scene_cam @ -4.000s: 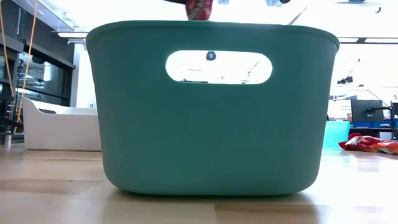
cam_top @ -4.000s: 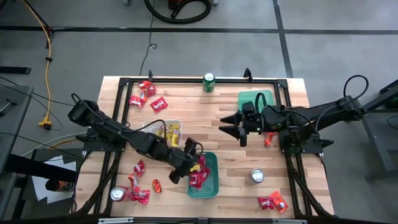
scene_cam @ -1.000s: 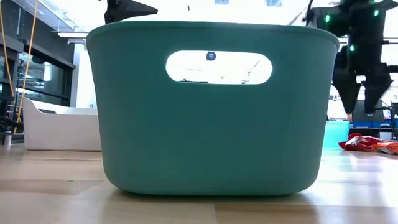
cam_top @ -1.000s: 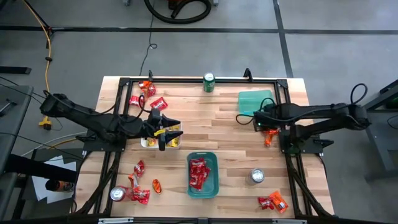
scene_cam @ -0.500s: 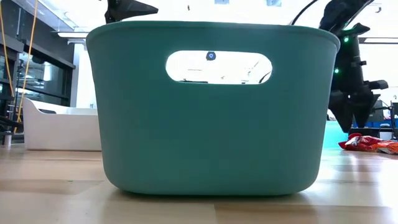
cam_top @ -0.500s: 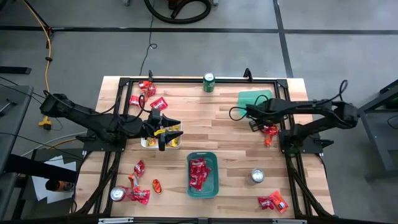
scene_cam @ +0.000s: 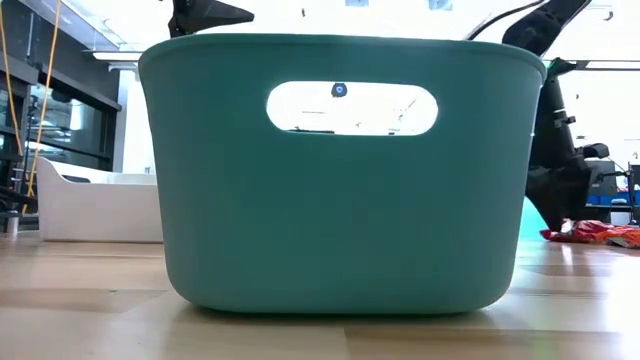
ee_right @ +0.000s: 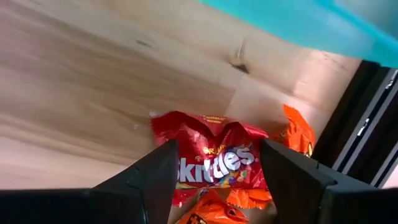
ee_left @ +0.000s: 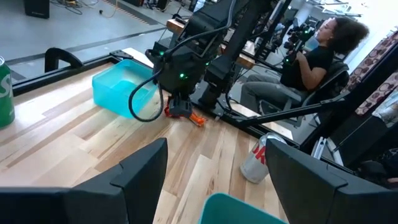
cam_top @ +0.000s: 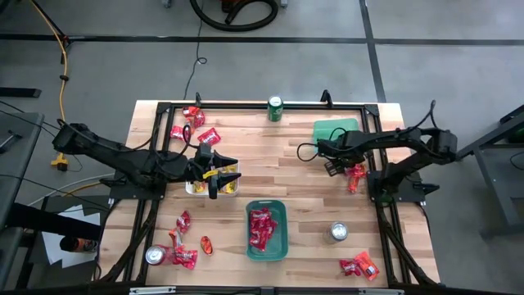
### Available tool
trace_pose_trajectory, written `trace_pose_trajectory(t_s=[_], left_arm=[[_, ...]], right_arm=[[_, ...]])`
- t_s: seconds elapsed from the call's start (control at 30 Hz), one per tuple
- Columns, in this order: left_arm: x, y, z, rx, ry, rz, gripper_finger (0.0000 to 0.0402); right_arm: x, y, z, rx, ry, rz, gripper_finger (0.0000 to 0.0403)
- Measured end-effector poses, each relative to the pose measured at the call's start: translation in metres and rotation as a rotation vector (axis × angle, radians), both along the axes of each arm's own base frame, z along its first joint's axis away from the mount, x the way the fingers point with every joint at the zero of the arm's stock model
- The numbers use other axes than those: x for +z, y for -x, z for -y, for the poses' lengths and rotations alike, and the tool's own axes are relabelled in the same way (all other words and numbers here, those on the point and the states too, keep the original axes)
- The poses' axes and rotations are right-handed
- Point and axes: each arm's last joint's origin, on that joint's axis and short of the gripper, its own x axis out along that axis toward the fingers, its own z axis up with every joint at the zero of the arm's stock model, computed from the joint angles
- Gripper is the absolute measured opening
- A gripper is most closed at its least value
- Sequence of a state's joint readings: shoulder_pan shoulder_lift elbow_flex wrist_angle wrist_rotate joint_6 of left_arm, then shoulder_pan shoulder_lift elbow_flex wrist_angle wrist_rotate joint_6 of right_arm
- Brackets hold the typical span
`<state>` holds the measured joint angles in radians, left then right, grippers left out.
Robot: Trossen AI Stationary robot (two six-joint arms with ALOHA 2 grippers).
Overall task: Sort candy
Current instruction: Put the red candy pack into the green bin
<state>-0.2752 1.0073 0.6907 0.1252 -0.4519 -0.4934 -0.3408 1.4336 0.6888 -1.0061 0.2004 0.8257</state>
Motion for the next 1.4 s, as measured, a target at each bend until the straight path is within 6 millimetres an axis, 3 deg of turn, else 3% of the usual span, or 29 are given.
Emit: trace_pose_trajectory(t_s=[0.13,0.23,0.5,0.7,0.83,1.0,1.13,1.4], left_arm=[[0.000,0.000,0.000,0.000,0.000,0.000,0.0257],[0.000,0.000,0.000,0.000,0.000,0.000,0.0257],[0.000,0.000,0.000,-0.002,-0.016,-0.004,0.0257],[0.000,0.000,0.000,0.006,-0.060,-0.010,0.0257],[0.000,0.000,-0.001,0.027,-0.065,-0.010,0.0257],[0.000,0.000,-0.002,0.042,-0.086,-0.013,0.0257],[0.000,0.000,-0.002,0.041,-0.092,-0.015,0.0257],[0.001,0.000,-0.002,0.042,-0.092,-0.012,0.0257]], right_arm=[[-0.008,-0.004,0.000,0.034,-0.032,-0.032,0.0215],[-0.011,-0.006,-0.001,0.056,-0.034,-0.031,0.0188],[-0.001,-0.009,-0.012,0.120,-0.010,0.032,0.0014],[0.055,-0.020,-0.034,0.214,0.110,0.294,0.0011],[0.101,-0.032,-0.053,0.351,0.200,0.660,0.0009],[0.141,-0.050,-0.079,0.517,0.276,1.116,0.0005],[0.149,-0.070,-0.105,0.643,0.236,1.316,0.0004],[0.121,-0.112,-0.161,0.872,0.052,1.378,0.0005]])
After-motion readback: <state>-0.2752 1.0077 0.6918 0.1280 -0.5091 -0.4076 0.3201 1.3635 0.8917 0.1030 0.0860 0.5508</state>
